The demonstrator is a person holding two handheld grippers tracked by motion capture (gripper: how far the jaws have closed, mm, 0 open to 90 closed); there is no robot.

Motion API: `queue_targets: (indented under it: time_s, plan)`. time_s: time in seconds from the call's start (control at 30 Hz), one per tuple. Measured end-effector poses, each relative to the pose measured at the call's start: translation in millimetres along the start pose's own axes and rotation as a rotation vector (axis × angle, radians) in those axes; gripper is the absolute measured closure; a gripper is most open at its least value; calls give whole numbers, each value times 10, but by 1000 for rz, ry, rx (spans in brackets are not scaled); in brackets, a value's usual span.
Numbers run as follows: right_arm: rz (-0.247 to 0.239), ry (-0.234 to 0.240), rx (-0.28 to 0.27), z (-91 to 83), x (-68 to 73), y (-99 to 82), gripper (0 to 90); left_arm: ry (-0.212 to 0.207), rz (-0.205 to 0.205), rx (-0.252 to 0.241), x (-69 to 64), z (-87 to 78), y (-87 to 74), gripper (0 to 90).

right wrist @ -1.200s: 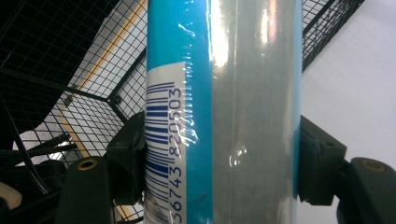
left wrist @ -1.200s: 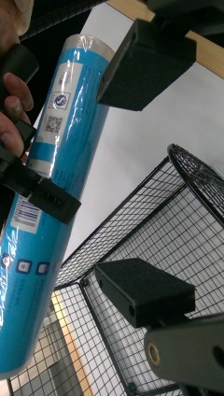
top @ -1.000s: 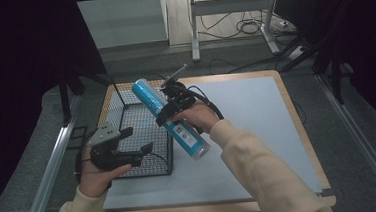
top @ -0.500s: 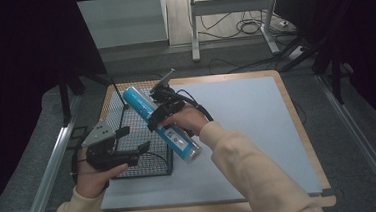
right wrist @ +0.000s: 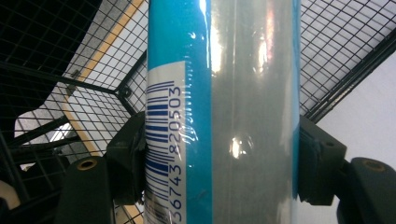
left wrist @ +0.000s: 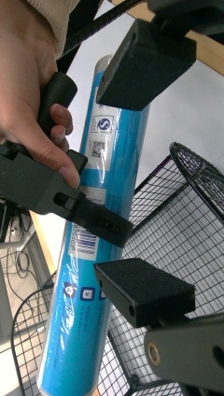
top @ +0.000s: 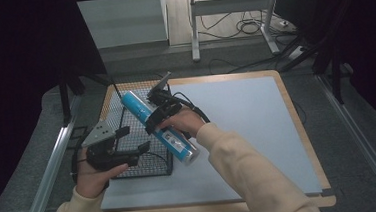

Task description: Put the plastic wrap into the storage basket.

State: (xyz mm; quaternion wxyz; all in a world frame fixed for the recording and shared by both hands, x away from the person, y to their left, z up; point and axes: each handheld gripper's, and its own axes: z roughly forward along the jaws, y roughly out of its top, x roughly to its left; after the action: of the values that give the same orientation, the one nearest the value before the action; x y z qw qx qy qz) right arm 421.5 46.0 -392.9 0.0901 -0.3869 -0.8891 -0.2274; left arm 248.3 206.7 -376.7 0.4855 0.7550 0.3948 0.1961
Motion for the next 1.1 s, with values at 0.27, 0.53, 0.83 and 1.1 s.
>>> queue_targets:
  time_s: [0.27,0.53,0.83,1.1]
  plan:
    - [2,-12,19,84,6,-3,313,-1,1,2,1,7,-2,169]
    - [4,-29,30,140,-30,-16,313,-1,-1,4,8,17,-7,169]
    - [-7,-56,53,211,17,32,311,0,0,4,9,8,-8,169]
    - [-8,-44,99,241,32,50,308,0,-1,5,14,13,-11,169]
